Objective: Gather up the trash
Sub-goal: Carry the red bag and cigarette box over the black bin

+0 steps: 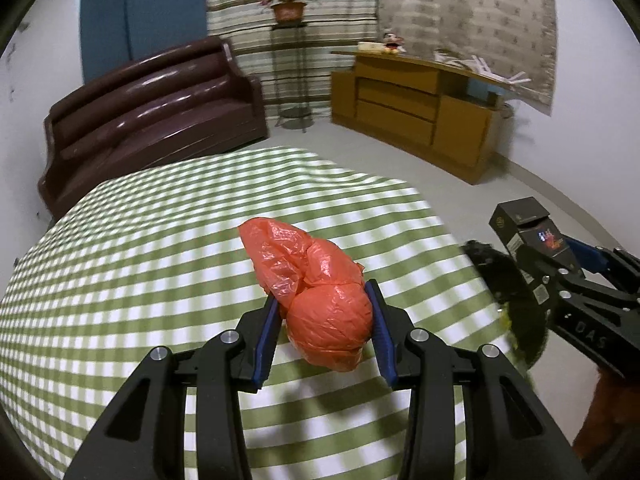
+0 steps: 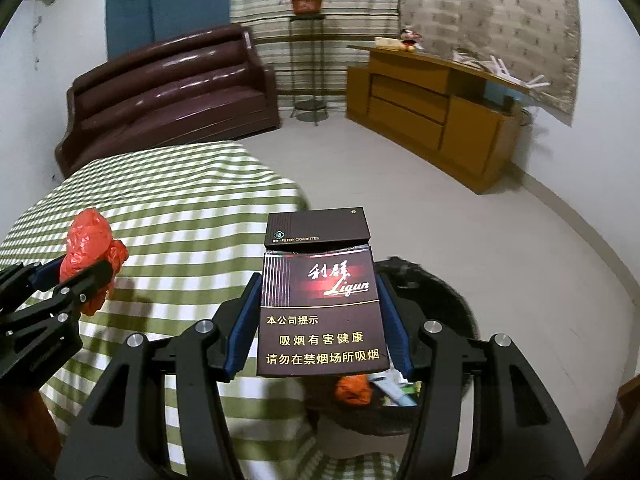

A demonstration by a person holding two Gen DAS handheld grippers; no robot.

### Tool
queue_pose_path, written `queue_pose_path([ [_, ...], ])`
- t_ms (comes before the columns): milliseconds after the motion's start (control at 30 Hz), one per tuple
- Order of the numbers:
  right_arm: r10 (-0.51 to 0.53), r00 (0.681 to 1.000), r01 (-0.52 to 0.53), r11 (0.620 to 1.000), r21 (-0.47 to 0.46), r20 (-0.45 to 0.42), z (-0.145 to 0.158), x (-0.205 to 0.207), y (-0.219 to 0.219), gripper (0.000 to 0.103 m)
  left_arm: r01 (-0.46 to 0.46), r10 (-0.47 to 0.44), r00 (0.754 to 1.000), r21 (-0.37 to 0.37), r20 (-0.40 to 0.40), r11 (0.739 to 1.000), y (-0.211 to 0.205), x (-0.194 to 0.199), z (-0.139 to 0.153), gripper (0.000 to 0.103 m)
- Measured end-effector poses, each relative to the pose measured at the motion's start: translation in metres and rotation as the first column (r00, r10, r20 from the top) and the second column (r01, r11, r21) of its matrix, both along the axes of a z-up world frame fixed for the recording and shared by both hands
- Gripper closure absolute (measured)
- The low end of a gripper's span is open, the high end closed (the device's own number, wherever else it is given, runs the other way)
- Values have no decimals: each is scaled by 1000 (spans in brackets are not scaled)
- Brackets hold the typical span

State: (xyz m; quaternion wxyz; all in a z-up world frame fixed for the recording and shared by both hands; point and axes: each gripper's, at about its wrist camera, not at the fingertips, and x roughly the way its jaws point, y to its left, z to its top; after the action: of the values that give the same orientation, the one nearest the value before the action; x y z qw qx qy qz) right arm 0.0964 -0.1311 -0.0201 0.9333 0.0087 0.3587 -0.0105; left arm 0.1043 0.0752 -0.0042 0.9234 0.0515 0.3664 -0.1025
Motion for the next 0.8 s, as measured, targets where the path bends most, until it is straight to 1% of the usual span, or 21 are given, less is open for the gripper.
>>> queue_pose_path([
  [233,-66,998,66,998,0,3,-3,-5,-36,49,94,-94,995,1,20,996,-51,1,-1,62],
  [400,-99,995,99,995,2,5,-6,-9,-52,49,146,-147,989,14,33,989,-85,7,-2,62],
  [667,-133,991,133,991,5,5,-12,-9,-67,49,193,-193,981,29,23,981,-121,19,-9,62],
  [800,-146,989,146,989,12,1,-16,-8,-75,49,204,-205,979,37,14,978,-129,23,-14,62],
])
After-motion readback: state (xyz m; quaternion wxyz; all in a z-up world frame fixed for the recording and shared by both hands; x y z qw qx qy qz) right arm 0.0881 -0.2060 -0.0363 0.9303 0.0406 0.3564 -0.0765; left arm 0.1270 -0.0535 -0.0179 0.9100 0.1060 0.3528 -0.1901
